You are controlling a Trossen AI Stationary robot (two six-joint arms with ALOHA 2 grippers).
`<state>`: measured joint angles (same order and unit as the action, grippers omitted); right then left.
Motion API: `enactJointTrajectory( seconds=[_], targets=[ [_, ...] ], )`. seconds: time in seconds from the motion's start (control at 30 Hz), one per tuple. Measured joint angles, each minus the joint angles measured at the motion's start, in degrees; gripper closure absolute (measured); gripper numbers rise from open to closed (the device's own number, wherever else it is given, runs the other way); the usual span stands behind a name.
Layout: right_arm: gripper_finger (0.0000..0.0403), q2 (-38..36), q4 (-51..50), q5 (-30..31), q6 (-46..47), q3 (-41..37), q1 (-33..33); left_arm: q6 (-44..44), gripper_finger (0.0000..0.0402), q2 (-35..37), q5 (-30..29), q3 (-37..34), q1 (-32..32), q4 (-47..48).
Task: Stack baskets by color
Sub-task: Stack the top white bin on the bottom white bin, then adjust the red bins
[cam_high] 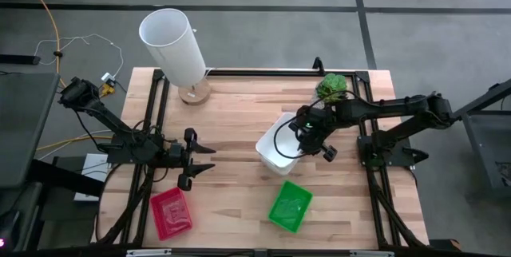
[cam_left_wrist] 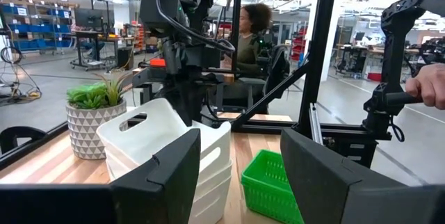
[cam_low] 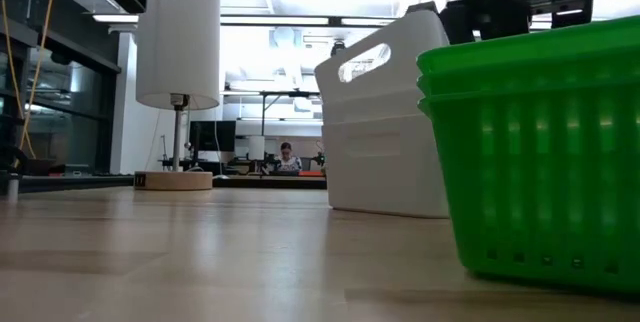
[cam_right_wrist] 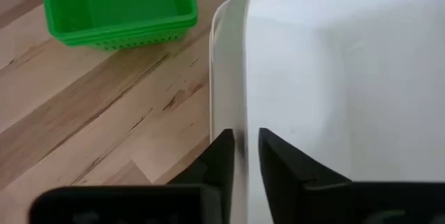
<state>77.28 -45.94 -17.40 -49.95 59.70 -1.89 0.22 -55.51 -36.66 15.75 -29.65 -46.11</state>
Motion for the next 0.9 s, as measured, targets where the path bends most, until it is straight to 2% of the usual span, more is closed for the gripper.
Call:
enactJointTrajectory(
  seconds=[0.27,0.4,0.57,0.67,0.83,0.9],
  targets=[
    [0.0291,0.0,0.0,1.7,0.3,0.0,0.0,0.0,0.0213,0.0,0.0,0.0,0.0,0.0],
    [0.0281,-0.6,-1.4,6.4,2.1,0.0,0.0,0.0,0.0213,0.0,0.0,0.0,0.0,0.0],
    [0.0281,-4.4,-5.1,7.1,5.3,0.0,0.0,0.1,0.0213,0.0,0.0,0.0,0.0,0.0],
    [0.0281,-8.5,-6.1,1.4,9.2,0.0,0.0,1.3,0.0213,0.0,0.0,0.0,0.0,0.0],
    [0.0281,-16.0,-5.7,-14.5,11.2,-0.1,0.0,4.9,0.0213,0.3,0.0,0.0,0.1,0.1],
    [0.0281,-18.8,-1.8,-20.8,12.7,-1.7,0.0,5.6,0.0213,0.5,0.8,0.9,0.7,0.5]
  ],
)
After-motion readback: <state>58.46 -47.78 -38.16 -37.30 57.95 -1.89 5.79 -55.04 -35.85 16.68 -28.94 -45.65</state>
